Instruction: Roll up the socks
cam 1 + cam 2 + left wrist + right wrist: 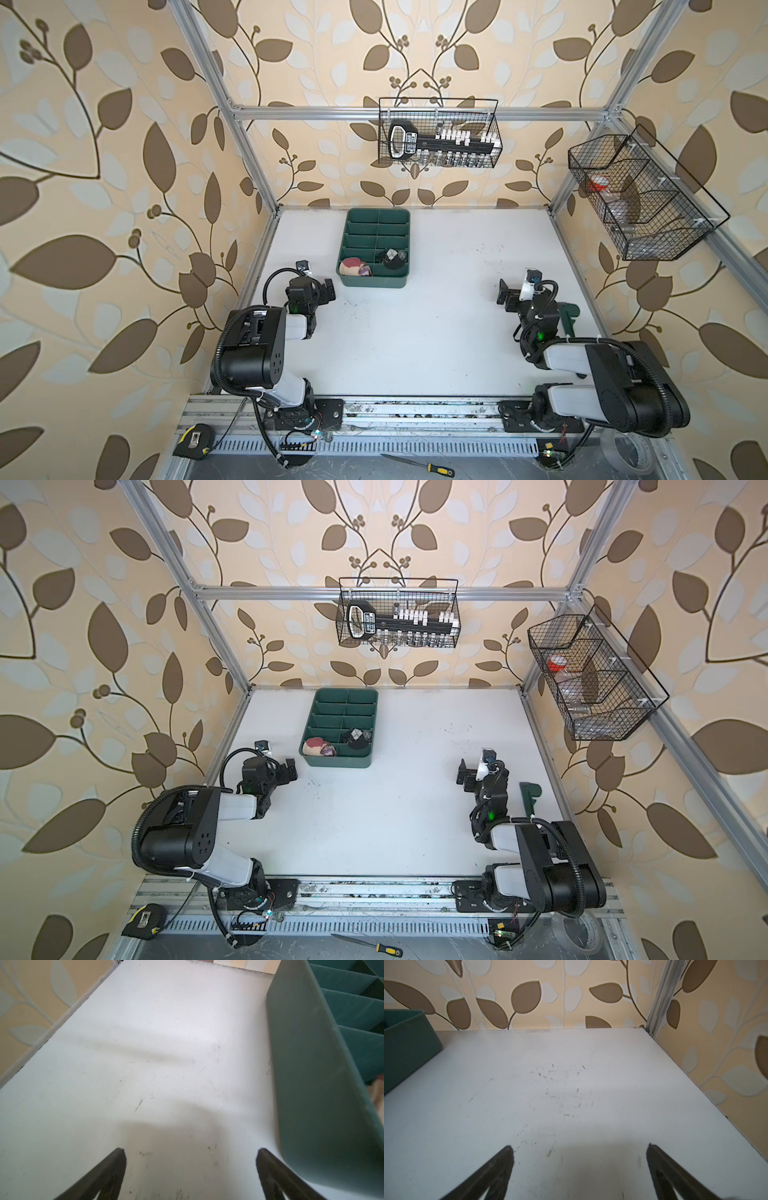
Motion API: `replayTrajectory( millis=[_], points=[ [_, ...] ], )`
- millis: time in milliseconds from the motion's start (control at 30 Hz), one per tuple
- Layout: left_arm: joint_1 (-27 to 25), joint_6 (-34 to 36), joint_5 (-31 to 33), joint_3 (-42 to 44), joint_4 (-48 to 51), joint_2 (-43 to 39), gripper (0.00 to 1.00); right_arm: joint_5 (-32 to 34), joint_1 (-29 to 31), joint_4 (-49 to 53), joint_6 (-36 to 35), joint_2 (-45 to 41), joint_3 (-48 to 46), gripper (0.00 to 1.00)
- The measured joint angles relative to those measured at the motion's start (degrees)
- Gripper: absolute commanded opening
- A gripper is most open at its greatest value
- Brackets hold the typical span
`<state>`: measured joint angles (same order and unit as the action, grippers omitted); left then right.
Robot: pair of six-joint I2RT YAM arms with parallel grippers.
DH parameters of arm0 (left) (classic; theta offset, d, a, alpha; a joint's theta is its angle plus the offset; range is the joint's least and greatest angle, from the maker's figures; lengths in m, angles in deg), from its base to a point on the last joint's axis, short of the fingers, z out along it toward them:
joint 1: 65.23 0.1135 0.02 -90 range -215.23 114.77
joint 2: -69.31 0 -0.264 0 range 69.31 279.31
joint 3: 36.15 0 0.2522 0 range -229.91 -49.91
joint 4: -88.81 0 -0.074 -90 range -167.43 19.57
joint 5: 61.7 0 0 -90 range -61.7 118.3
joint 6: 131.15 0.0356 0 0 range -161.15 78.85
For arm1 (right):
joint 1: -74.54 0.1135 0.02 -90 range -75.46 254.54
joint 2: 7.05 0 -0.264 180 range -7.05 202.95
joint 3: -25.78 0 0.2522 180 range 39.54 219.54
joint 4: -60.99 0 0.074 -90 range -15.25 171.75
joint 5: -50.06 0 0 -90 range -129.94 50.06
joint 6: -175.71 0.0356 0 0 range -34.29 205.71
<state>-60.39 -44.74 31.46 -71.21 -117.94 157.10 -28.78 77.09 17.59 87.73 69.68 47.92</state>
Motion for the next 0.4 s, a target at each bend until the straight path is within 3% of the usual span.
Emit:
replayTrajectory(
  millis=[400],
  points=[
    [0.0, 0.0, 0.0, -0.1, 0.0, 0.0, 0.99, -2.0, -1.2, 0.6, -0.2, 0.3, 1.3, 1.0]
  ],
)
